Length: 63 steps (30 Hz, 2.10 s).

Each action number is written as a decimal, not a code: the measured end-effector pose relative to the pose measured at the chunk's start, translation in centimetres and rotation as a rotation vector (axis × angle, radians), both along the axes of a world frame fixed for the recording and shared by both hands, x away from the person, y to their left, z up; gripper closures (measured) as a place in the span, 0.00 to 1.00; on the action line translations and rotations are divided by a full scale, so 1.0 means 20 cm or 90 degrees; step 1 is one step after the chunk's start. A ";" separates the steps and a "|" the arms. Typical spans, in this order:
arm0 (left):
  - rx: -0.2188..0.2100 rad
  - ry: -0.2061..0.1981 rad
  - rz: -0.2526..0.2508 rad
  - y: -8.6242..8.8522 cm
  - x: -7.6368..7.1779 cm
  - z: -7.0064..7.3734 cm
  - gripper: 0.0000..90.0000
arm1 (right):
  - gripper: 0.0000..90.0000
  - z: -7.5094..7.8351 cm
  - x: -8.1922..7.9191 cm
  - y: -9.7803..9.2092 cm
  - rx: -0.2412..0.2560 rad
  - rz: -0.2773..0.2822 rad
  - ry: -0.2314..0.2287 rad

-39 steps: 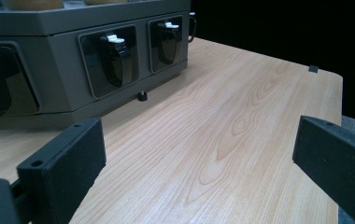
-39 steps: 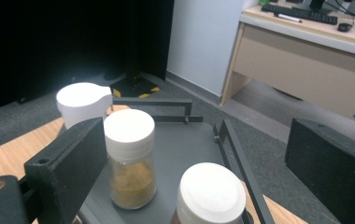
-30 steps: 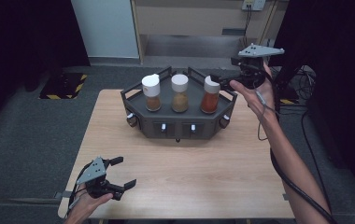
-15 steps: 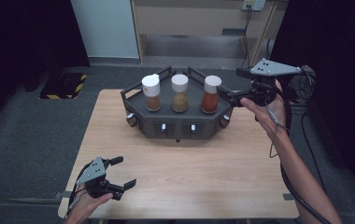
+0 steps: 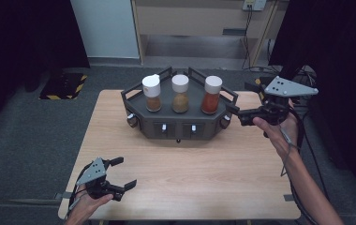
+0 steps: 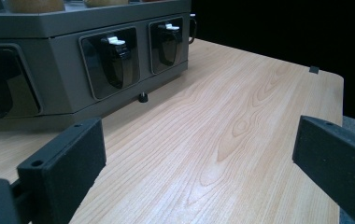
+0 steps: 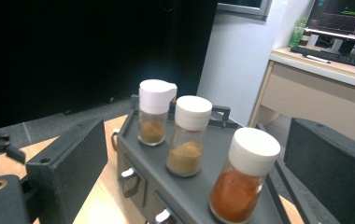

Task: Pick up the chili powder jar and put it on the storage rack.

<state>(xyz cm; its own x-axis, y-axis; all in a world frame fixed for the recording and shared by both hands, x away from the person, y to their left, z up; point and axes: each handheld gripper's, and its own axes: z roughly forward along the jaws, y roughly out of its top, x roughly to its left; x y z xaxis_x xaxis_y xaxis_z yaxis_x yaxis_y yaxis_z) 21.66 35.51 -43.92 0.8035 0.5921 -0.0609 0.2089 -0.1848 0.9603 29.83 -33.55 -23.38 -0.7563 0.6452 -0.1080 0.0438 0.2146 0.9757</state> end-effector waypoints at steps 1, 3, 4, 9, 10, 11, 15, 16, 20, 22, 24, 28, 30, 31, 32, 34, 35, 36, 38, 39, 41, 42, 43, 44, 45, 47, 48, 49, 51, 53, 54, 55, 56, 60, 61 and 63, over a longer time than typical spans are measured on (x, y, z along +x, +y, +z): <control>0.000 0.000 0.000 0.00 0.00 0.00 0.01 | 0.08 -0.01 -0.01 -0.01 0.001 0.002 0.000; 0.000 0.000 0.000 0.00 0.00 0.00 0.01 | 0.08 -0.03 -0.05 -0.02 0.003 0.004 -0.002; 0.000 0.000 0.000 0.00 0.00 0.00 0.01 | 0.08 -0.04 -0.06 -0.03 0.006 0.007 -0.002; 0.000 -0.002 0.001 0.00 0.00 0.00 0.01 | 0.08 -0.10 -0.14 -0.06 0.011 0.019 -0.007; 0.000 -0.002 0.001 0.00 0.00 0.00 0.01 | 0.08 -0.11 -0.15 -0.06 0.009 0.021 -0.009; -0.001 -0.002 0.001 0.00 0.00 0.00 0.01 | 0.08 -0.12 -0.16 -0.06 0.008 0.023 -0.010; -0.001 -0.002 0.002 0.00 0.00 0.00 0.01 | 0.08 -0.14 -0.21 -0.08 0.012 0.030 -0.013; -0.001 -0.002 0.002 0.00 0.00 0.00 0.01 | 0.08 -0.15 -0.22 -0.08 0.015 0.034 -0.013; -0.002 -0.002 0.002 0.00 0.00 0.00 0.01 | 0.07 -0.19 -0.27 -0.10 0.015 0.041 -0.012; -0.002 -0.003 0.002 0.00 0.00 0.00 0.01 | 0.07 -0.22 -0.29 -0.11 0.019 0.047 -0.007; -0.002 -0.003 0.002 0.00 0.00 0.00 0.01 | 0.07 -0.25 -0.31 -0.11 0.023 0.052 -0.002; -0.003 -0.004 0.002 0.00 -0.01 0.00 0.01 | 0.07 -0.31 -0.34 -0.12 0.026 0.058 0.011; -0.004 -0.004 0.003 0.00 -0.01 0.00 0.01 | 0.07 -0.33 -0.35 -0.13 0.024 0.059 0.016; -0.005 -0.005 0.003 0.00 -0.01 0.00 0.01 | 0.07 -0.35 -0.36 -0.13 0.023 0.058 0.015; -0.005 -0.005 0.003 0.00 -0.01 0.00 0.01 | 0.07 -0.36 -0.37 -0.13 0.022 0.059 0.016; -0.006 -0.006 0.003 0.01 -0.01 0.00 0.01 | 0.07 -0.39 -0.39 -0.12 0.017 0.058 0.017; -0.006 -0.007 0.003 0.01 -0.01 0.00 0.01 | 0.07 -0.40 -0.39 -0.12 0.014 0.056 0.018; -0.007 -0.007 0.004 0.01 -0.01 0.00 0.01 | 0.07 -0.41 -0.40 -0.12 0.011 0.056 0.018; -0.007 -0.007 0.004 0.01 -0.01 0.00 0.01 | 0.07 -0.44 -0.42 -0.11 0.007 0.053 0.018; -0.007 -0.007 0.004 0.01 -0.01 0.00 0.01 | 0.07 -0.45 -0.43 -0.11 0.008 0.054 0.020; -0.007 -0.008 0.004 0.01 -0.01 0.00 0.01 | 0.07 -0.47 -0.44 -0.11 0.006 0.054 0.025; -0.008 -0.008 0.004 0.01 -0.01 0.00 0.01 | 0.07 -0.49 -0.44 -0.11 0.005 0.052 0.026; -0.008 -0.008 0.004 0.01 -0.01 0.00 0.01 | 0.07 -0.50 -0.45 -0.11 0.006 0.052 0.029; -0.008 -0.009 0.005 0.01 -0.01 0.00 0.01 | 0.07 -0.52 -0.45 -0.11 0.008 0.052 0.032; -0.009 -0.009 0.005 0.01 -0.01 0.00 0.01 | 0.07 -0.54 -0.46 -0.12 0.010 0.051 0.034; -0.008 -0.008 0.006 0.01 -0.01 0.00 0.01 | 0.07 -0.57 -0.46 -0.12 0.013 0.048 0.042; -0.009 -0.009 0.006 0.01 -0.01 0.00 0.01 | 0.07 -0.59 -0.46 -0.13 0.014 0.046 0.047; -0.010 -0.009 0.007 0.01 -0.01 0.00 0.01 | 0.07 -0.60 -0.46 -0.13 0.014 0.043 0.052; -0.010 -0.009 0.008 0.01 -0.01 0.00 0.01 | 0.07 -0.62 -0.47 -0.13 0.015 0.039 0.060; -0.010 -0.010 0.009 0.01 -0.01 0.00 0.01 | 0.06 -0.64 -0.47 -0.14 0.016 0.036 0.061; -0.010 -0.011 0.009 0.01 -0.02 0.00 0.01 | 0.06 -0.65 -0.48 -0.15 0.018 0.035 0.059; -0.011 -0.012 0.010 0.01 -0.02 0.00 0.01 | 0.06 -0.66 -0.48 -0.15 0.020 0.035 0.064; -0.012 -0.013 0.010 0.01 -0.02 0.00 0.01 | 0.05 -0.66 -0.48 -0.15 0.020 0.032 0.062; -0.018 -0.012 0.014 0.01 -0.02 -0.01 0.01 | 0.05 -0.70 -0.50 -0.17 0.028 0.026 0.067; -0.017 -0.013 0.014 0.01 -0.02 0.00 0.01 | 0.05 -0.72 -0.50 -0.17 0.030 0.024 0.069; -0.019 -0.013 0.014 0.01 -0.02 0.00 0.01 | 0.04 -0.74 -0.50 -0.18 0.035 0.021 0.074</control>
<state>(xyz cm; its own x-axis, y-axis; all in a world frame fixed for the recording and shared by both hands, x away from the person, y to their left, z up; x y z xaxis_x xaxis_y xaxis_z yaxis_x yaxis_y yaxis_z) 21.30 35.79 -44.02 0.7912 0.6083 -0.0628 0.1931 -0.1511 0.9695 19.82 -37.16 -38.21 -0.7823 0.6227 0.0168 0.1518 0.1644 0.9747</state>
